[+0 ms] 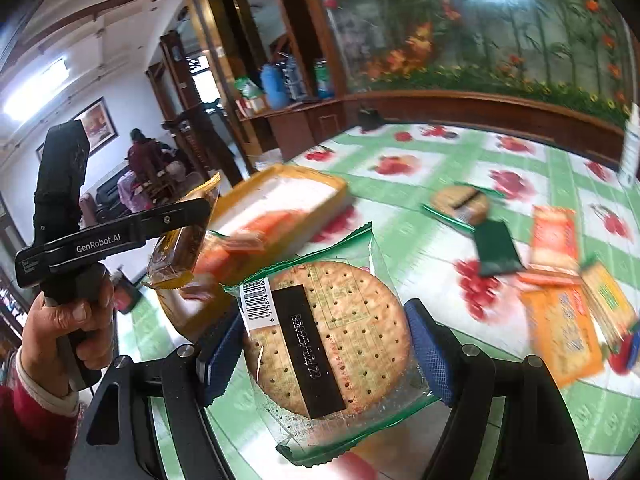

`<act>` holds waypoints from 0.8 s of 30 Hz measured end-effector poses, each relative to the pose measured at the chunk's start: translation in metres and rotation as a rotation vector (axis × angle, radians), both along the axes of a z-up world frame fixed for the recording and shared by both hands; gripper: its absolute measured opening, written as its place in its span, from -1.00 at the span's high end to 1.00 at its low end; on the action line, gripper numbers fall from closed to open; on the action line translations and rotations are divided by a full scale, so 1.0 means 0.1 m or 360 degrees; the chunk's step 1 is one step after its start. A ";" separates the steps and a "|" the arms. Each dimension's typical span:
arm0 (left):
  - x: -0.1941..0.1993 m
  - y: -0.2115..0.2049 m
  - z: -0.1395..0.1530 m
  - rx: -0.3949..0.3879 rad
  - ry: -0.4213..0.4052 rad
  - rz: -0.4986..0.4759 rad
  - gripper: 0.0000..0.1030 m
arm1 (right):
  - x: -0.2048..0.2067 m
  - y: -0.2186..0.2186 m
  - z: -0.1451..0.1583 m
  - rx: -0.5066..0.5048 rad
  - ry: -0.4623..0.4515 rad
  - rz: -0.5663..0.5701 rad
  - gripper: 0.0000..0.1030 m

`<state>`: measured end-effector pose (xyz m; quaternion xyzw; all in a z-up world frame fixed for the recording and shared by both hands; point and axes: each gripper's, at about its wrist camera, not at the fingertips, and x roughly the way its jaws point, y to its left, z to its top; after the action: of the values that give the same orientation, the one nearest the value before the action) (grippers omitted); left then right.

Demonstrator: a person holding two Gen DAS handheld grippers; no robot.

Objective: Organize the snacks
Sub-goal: 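Carry both packs over the tray and lower them in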

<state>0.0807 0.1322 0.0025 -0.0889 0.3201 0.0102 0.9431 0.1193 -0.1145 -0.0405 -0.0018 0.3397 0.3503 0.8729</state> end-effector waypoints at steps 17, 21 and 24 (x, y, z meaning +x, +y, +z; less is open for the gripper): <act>-0.15 0.69 -0.08 0.0044 -0.0048 0.0261 -0.45 | 0.00 1.25 0.39 -0.0072 -0.0251 0.0161 -0.52; -0.15 0.79 -0.11 0.0047 -0.0042 0.0298 -0.45 | 0.01 1.39 0.38 -0.0082 -0.0282 0.0179 -0.52; -0.14 0.86 -0.14 0.0044 -0.0037 0.0314 -0.45 | 0.05 1.45 0.36 -0.0082 -0.0275 0.0186 -0.52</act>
<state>0.0669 0.2179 -0.0113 -0.1070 0.2986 0.1063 0.9424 0.1247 0.0305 -0.0040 -0.0744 0.2715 0.3903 0.8766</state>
